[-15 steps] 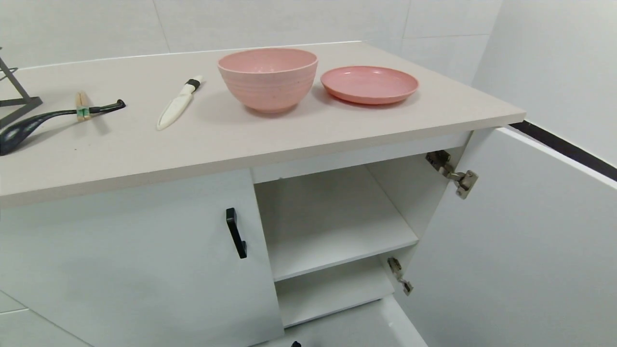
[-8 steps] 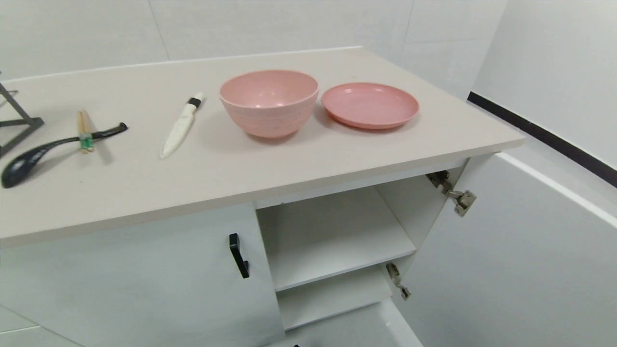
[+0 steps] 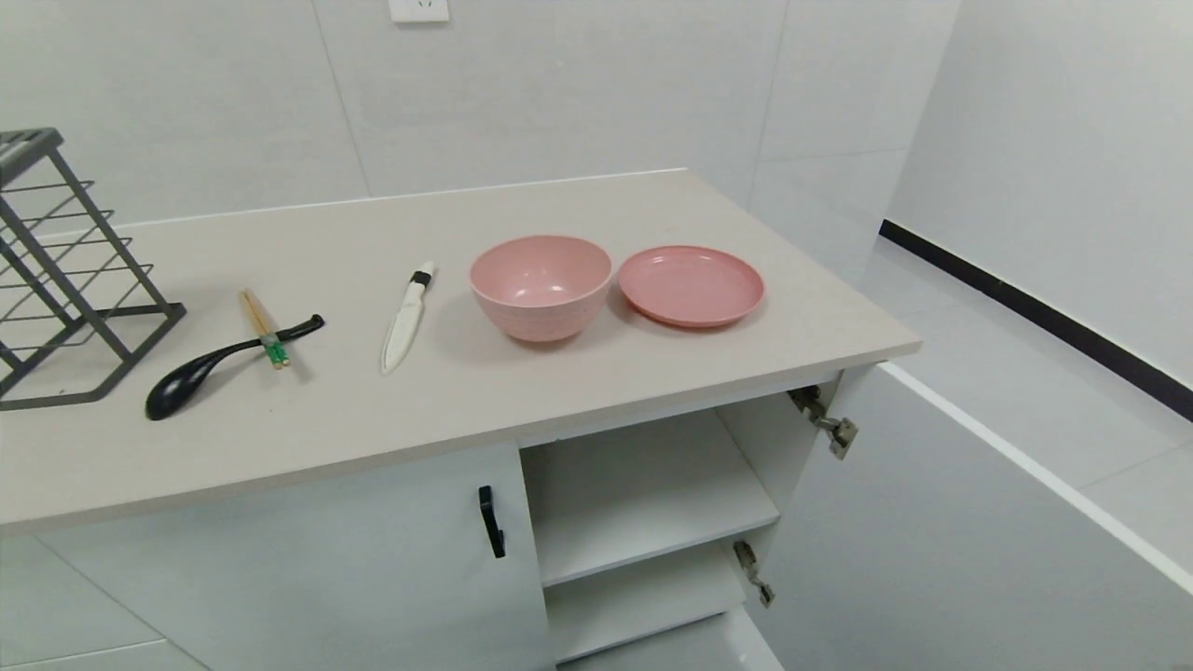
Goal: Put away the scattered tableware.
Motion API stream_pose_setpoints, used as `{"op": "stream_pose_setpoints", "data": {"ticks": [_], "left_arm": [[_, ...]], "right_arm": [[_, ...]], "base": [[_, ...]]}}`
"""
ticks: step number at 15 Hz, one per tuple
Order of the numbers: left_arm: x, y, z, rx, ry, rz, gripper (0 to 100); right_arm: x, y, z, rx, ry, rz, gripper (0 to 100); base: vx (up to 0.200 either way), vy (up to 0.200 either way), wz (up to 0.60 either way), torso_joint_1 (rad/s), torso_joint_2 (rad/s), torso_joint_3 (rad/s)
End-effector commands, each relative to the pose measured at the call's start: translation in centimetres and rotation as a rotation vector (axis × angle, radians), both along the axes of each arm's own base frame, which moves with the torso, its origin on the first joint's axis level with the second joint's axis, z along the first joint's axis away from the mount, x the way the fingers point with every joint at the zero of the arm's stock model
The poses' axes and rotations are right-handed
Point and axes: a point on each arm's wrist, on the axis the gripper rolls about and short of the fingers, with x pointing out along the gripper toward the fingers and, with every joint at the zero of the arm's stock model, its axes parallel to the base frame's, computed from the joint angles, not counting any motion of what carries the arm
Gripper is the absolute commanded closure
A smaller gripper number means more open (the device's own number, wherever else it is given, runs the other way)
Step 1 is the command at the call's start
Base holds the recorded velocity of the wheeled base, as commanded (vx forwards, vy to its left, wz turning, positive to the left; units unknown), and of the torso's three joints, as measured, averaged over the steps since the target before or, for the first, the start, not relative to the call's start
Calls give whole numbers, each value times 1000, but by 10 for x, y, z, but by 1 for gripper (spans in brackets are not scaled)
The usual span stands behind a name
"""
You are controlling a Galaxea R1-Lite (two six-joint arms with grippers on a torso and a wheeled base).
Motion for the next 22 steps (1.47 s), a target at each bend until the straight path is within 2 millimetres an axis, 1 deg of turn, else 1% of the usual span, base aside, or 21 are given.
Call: {"op": "stream_pose_setpoints", "data": {"ticks": [1,3,18,22], "left_arm": [[0,0,0,0,2,1,0],[0,0,0,1,2,1,0],[0,0,0,3,2,-1,0],[0,0,0,10,2,1,0]], "right_arm": [[0,0,0,-2,2,1,0],[0,0,0,0,0,1,0],[0,0,0,-2,0,1,0],[0,0,0,-2,0,1,0]], "base": [[0,200,0,261,-500,-222],[0,200,0,432,-486,-239],[0,0,0,300,-549,-264],[0,0,0,229,-442,-215]]}}
